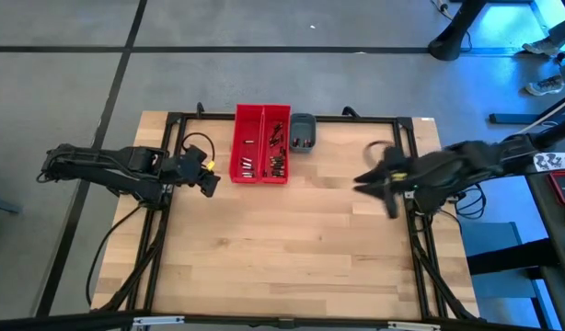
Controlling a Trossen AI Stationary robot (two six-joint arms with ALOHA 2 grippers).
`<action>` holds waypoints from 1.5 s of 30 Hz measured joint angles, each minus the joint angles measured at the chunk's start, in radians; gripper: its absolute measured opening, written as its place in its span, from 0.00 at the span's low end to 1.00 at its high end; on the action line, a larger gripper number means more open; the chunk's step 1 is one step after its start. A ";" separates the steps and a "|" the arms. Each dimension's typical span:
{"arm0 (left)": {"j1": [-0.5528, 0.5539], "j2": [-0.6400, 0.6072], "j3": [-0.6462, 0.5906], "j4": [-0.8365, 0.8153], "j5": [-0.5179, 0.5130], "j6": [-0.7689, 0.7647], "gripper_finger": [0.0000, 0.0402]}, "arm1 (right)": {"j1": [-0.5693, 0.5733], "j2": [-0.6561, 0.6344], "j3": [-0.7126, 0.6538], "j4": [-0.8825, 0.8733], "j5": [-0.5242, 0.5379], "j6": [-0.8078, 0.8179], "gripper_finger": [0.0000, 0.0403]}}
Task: Sort batteries
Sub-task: Return to Home Position
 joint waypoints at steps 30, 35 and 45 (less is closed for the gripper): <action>-0.001 0.000 0.000 -0.005 -0.068 0.111 0.37 | -0.307 -0.895 -0.955 0.668 -0.227 -0.250 0.01; -0.001 0.000 0.000 -0.012 -0.068 0.137 0.37 | -0.378 -0.999 -1.023 0.670 -0.249 -0.255 0.01; -0.003 0.000 0.000 -0.011 -0.068 0.128 0.37 | -0.415 -1.043 -1.155 0.711 -0.249 -0.224 0.01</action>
